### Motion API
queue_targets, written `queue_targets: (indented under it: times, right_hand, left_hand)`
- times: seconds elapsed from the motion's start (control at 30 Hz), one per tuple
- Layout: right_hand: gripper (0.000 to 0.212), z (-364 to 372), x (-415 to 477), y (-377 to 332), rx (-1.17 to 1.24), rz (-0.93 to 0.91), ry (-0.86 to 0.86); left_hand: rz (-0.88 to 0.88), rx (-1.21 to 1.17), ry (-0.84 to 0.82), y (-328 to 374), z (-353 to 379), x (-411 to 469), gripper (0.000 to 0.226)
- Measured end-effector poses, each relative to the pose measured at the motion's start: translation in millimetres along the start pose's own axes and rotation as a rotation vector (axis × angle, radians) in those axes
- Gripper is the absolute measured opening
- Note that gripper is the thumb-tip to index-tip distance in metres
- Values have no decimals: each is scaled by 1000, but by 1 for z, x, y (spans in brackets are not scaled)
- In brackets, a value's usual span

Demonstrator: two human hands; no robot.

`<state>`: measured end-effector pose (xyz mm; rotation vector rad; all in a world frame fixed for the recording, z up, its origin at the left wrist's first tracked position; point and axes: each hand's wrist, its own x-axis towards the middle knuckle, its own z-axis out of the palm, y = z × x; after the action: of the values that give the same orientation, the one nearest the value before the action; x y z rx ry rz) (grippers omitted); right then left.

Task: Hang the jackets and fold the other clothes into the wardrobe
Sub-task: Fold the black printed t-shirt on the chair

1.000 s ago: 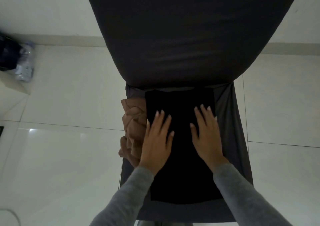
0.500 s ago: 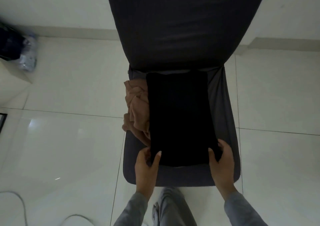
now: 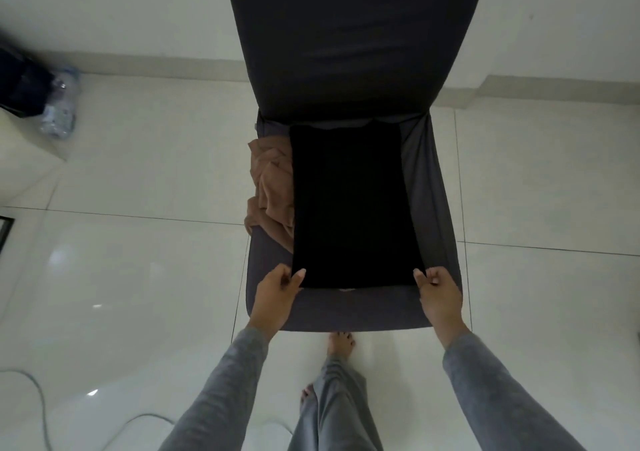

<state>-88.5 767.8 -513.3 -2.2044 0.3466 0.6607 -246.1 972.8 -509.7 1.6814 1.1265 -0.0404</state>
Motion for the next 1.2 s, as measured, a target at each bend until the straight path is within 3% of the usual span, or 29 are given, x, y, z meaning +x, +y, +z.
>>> queue_targets:
  times: [0.13,0.2,0.33,0.43,0.5,0.6,0.7,0.77,0.8,0.87,0.93,0.97,1.03,1.1,1.2]
  right_hand:
    - [16,3,1,11,155,140,-62]
    - [25,1,4,12,185,158,-61]
    - [46,-2,5,8,124,118,-35]
    - [42,-5,2,-3,12,82,-43]
    - [35,-9,9,-11,-40,73,-82]
    - [31,-14,22,-28,-129,80,-212]
    - [19,-9,28,-39,-290,-139,-158]
    - [35,-6,19,-49,-299,-347,-120]
    - [45,-5,13,-55,-260,-457,-174]
    - [67,-3,-3,-70,-183,-622,-447]
    - [90,2,-20,-77,-284,-741,-711]
    - [97,5,-25,-75,-358,-801,-737]
    - [86,12,-28,-71,-352,-819,-635]
    - [55,9,-28,-77,-241,-684,-509]
    - [35,-3,-20,-94,-156,-497,-496]
  left_hand:
    - [-144,-321,1,0,10,-8,28]
    - [-202,-413,-3,3,12,-8,24]
    - [-255,-404,-51,10,10,-7,20]
    - [-267,-431,-26,18,9,-4,19]
    - [-270,-448,-29,26,8,0,31]
    - [-302,-457,-139,44,4,10,37]
    - [-356,-507,-258,59,0,14,33]
    - [-372,-560,-302,69,1,15,33]
    - [-375,-588,-307,76,2,15,33]
    - [-388,-634,-269,92,6,16,34]
    - [-402,-700,-227,109,9,16,33]
    - [-409,-731,-212,116,10,17,32]
    - [-420,-772,-204,132,9,17,30]
    - [-419,-831,-238,147,8,14,28]
    - [-435,-926,-206,158,6,2,26]
